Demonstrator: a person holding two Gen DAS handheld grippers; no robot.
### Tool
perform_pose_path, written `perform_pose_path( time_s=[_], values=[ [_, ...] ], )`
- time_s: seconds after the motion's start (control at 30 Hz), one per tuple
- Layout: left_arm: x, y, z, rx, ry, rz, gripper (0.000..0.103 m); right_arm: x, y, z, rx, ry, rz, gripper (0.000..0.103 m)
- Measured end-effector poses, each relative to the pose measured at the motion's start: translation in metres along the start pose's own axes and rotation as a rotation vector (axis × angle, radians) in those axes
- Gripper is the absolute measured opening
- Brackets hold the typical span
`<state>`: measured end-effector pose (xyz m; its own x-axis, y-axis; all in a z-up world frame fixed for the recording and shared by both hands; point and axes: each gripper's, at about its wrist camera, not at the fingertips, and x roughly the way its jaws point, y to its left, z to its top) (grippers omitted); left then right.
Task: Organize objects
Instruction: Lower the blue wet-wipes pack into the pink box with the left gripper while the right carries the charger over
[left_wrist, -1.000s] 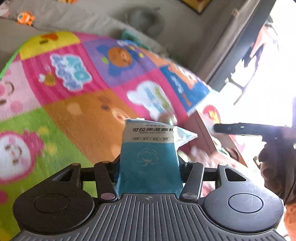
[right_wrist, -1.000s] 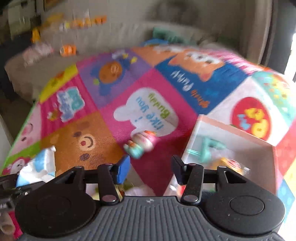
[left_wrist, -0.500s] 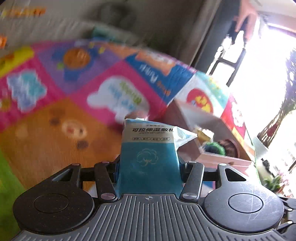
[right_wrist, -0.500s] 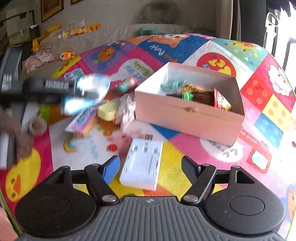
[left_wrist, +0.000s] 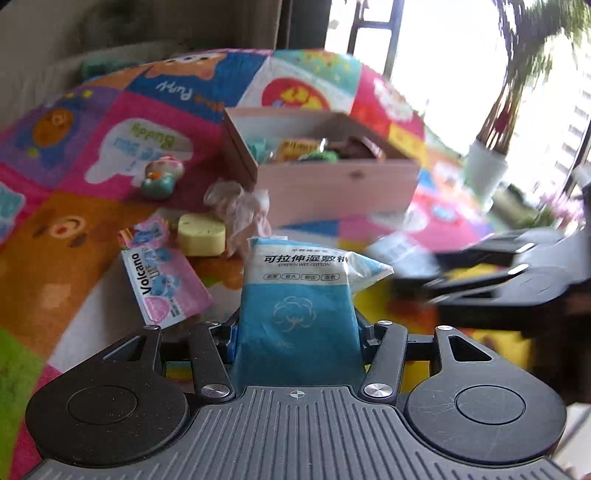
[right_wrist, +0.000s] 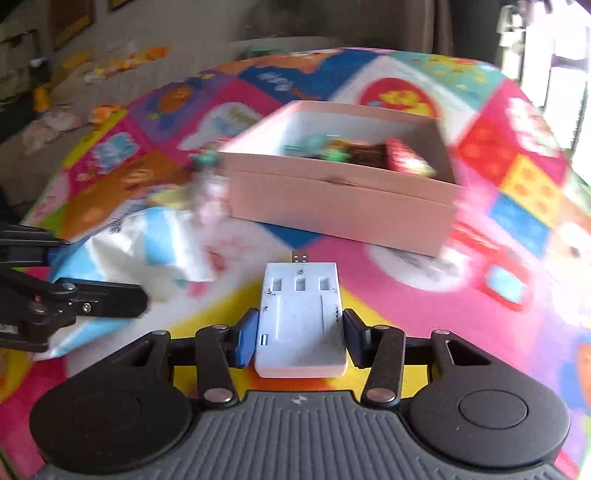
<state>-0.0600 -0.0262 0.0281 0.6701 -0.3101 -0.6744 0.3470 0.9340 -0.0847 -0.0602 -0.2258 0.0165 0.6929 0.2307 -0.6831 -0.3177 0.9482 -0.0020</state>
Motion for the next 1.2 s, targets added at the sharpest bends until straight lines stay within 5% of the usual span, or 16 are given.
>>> perform_pose_path(
  time_s=[0.33, 0.43, 0.57, 0.8, 0.97, 1.03, 1.2],
  values=[
    [0.012, -0.006, 0.005, 0.034, 0.055, -0.074, 0.059, -0.004, 0.0, -0.007, -0.014, -0.014, 0.04, 0.062],
    [0.012, -0.005, 0.005, 0.035, 0.054, -0.073, 0.058, 0.0, 0.001, -0.005, -0.009, -0.025, 0.042, 0.062],
    [0.002, -0.002, 0.005, 0.043, 0.018, -0.064, 0.058, -0.002, 0.004, -0.004, -0.044, -0.029, 0.043, 0.047],
    [-0.02, 0.004, 0.079, 0.01, -0.185, -0.069, 0.058, -0.027, -0.007, -0.001, -0.004, -0.088, 0.045, 0.047],
    [0.026, 0.011, 0.144, -0.148, -0.375, -0.084, 0.059, -0.047, -0.02, 0.014, 0.038, -0.171, 0.031, 0.047],
    [0.062, 0.007, 0.16, -0.151, -0.343, -0.023, 0.059, -0.051, -0.025, 0.017, 0.049, -0.186, 0.021, 0.047],
    [0.138, 0.005, 0.164, -0.089, -0.064, 0.085, 0.058, -0.052, -0.038, 0.019, 0.069, -0.192, -0.017, 0.047]
  ],
)
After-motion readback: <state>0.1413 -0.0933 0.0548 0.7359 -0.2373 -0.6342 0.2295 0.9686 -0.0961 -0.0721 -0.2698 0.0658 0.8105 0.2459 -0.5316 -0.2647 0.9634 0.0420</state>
